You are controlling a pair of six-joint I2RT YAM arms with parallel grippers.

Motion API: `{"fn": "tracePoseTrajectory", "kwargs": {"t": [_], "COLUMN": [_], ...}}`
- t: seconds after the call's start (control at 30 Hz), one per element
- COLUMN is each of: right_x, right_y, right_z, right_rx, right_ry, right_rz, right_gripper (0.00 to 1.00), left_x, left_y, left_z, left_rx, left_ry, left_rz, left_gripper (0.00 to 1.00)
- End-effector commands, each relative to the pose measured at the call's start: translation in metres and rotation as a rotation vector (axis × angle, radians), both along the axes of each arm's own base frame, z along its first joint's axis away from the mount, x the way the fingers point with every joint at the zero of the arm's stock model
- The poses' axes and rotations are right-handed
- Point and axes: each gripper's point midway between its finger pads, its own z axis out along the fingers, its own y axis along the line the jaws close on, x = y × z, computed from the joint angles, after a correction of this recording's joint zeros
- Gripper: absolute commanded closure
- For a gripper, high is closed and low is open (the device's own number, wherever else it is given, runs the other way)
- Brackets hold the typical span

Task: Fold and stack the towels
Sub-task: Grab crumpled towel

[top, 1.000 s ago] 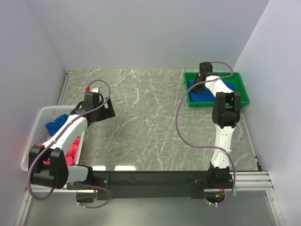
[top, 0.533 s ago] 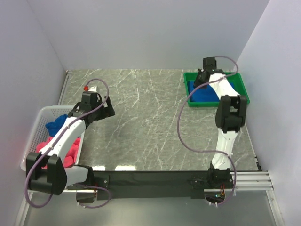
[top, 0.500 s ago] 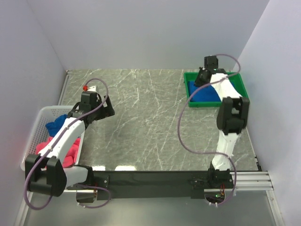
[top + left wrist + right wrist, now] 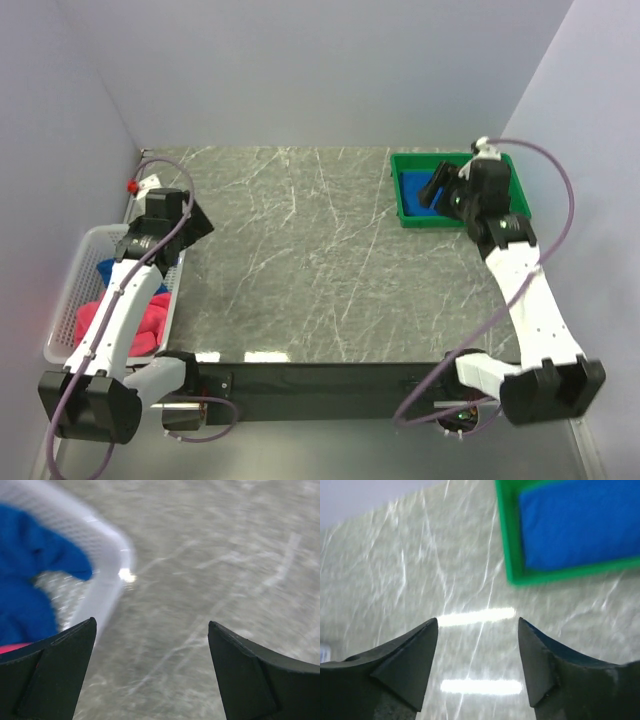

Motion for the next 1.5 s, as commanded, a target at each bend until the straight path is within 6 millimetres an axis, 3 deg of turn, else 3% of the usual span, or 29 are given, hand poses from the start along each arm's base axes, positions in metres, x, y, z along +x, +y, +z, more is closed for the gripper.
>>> {"fn": "tracePoseTrajectory", "kwargs": {"t": [0.0,0.03,0.27,0.47,0.5,0.57,0.73,0.87,0.93,0.97,1.03,1.07,1.13,1.17,1.2,1.33,1.37,1.43,1.47], "right_x": [-0.034,-0.041,-0.068,-0.071,-0.071,-0.073,-0.076,-0.079,-0.08,-0.081,-0.081,-0.081,-0.082,-0.082,-0.082,-0.083,-0.082,-0.081,-0.081], "right_y": [0.02,0.023,0.048,0.064,0.066,0.072,0.081,0.087,0.089,0.089,0.088,0.088,0.087,0.087,0.086,0.086,0.085,0.085,0.084], "right_z": [-0.001,-0.013,-0.03,-0.032,-0.034,-0.036,-0.04,-0.041,-0.044,-0.046,-0.049,-0.048,-0.048,-0.047,-0.045,-0.041,-0.04,-0.04,-0.041], "right_rx": [0.013,0.007,-0.002,0.018,0.019,0.025,0.029,0.024,0.023,0.022,0.016,0.016,0.018,0.017,0.018,0.021,0.019,0.018,0.015], "right_ry": [-0.044,-0.028,-0.018,-0.019,-0.021,-0.016,-0.021,-0.029,-0.023,-0.02,-0.017,-0.021,-0.024,-0.026,-0.028,-0.038,-0.038,-0.035,-0.031], "right_rz": [0.092,0.107,0.216,0.286,0.297,0.324,0.368,0.392,0.4,0.402,0.399,0.399,0.397,0.394,0.392,0.388,0.384,0.379,0.375], "right_gripper": [0.26,0.26,0.25,0.25,0.25,0.25,0.25,0.25,0.25,0.25,0.25,0.25,0.25,0.25,0.25,0.25,0.25,0.25,0.25], "left_x": [-0.023,-0.028,-0.07,-0.102,-0.117,-0.123,-0.136,-0.151,-0.151,-0.154,-0.15,-0.147,-0.145,-0.14,-0.137,-0.115,-0.104,-0.089,-0.075], "left_y": [0.04,0.053,0.115,0.134,0.142,0.146,0.156,0.157,0.157,0.154,0.154,0.154,0.156,0.157,0.158,0.158,0.159,0.143,0.139], "left_z": [-0.018,-0.02,-0.035,-0.059,-0.059,-0.06,-0.072,-0.101,-0.11,-0.115,-0.114,-0.112,-0.106,-0.098,-0.092,-0.046,-0.021,0.004,0.031], "left_rx": [0.042,0.048,0.093,0.015,0.048,0.035,-0.036,-0.096,-0.13,-0.137,-0.144,-0.149,-0.14,-0.141,-0.14,-0.087,-0.068,-0.015,-0.005], "left_ry": [0.101,0.114,0.183,0.247,0.28,0.286,0.317,0.389,0.386,0.397,0.374,0.352,0.338,0.313,0.297,0.195,0.134,0.094,0.036], "left_rz": [0.191,0.239,0.556,0.823,0.889,0.965,1.074,1.102,1.109,1.105,1.093,1.079,1.053,1.038,1.023,0.904,0.887,0.814,0.793], "left_gripper": [0.01,0.0,0.0,0.01,0.01,0.01,0.01,0.01,0.09,0.22,0.38,0.56,0.73,0.91,0.99,0.99,0.99,0.99,0.99]}}
